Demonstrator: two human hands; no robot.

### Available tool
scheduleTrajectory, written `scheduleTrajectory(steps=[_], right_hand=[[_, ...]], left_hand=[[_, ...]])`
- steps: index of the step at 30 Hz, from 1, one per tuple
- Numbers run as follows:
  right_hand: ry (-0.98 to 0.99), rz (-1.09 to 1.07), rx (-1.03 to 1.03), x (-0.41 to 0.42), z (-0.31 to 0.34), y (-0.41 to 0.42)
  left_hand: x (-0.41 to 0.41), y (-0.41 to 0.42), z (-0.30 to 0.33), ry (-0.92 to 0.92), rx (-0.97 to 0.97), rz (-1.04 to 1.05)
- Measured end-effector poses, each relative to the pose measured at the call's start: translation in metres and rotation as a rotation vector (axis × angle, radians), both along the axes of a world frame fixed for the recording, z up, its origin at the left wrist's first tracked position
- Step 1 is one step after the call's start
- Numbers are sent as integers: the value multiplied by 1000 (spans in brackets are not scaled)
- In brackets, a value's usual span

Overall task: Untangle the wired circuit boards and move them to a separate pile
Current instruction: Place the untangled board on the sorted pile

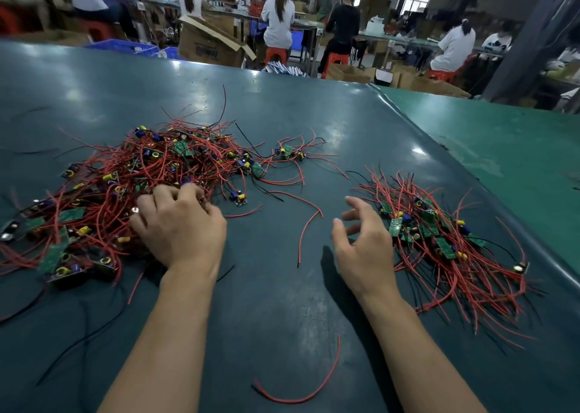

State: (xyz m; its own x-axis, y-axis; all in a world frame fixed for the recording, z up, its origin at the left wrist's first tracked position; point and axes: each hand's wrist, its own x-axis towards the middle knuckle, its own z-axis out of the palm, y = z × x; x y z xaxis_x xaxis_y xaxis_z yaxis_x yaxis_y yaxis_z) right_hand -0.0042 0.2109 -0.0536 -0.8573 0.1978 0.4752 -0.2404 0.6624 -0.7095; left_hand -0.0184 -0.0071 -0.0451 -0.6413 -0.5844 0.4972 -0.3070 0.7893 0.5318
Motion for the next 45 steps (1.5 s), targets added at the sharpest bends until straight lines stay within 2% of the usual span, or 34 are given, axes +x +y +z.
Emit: scheduleTrajectory(steps=[2,5,13,17,20,25,31,35,37,38,40,41,43,45], right_hand=[[-20,-1,-6,-1,0,0],[-32,3,-23,-2,0,0],[-50,13,-39,-4,0,-1],[-65,15,-54,-3,0,1],[-68,21,-63,-2,1,1],[-92,13,-63,-2,3,2],[-119,0,-76,-2,3,3],[-112,16,-128,0,5,3],[-98,109,-277,2,10,1],[-117,202,-445,3,13,0],[-257,455,-823,6,20,-2],[-366,553,-912,6,24,-3],[-560,674,-910,8,28,-5],[-591,696,-927,8,27,-6]], left_hand=[[-1,-2,-2,-95,47,3],[-2,-5,-1,-47,53,5],[4,3,10,457,-30,-11],[3,-12,12,670,75,-34],[5,-15,15,700,161,-82],[9,0,21,822,98,-263],[8,8,19,852,-155,-188],[9,6,23,905,-141,-152],[11,9,22,933,-125,-216],[13,15,21,946,-112,-299],[21,35,19,930,-93,-485],[25,45,17,906,-103,-555],[29,62,11,834,-152,-683],[28,70,7,768,-179,-798]])
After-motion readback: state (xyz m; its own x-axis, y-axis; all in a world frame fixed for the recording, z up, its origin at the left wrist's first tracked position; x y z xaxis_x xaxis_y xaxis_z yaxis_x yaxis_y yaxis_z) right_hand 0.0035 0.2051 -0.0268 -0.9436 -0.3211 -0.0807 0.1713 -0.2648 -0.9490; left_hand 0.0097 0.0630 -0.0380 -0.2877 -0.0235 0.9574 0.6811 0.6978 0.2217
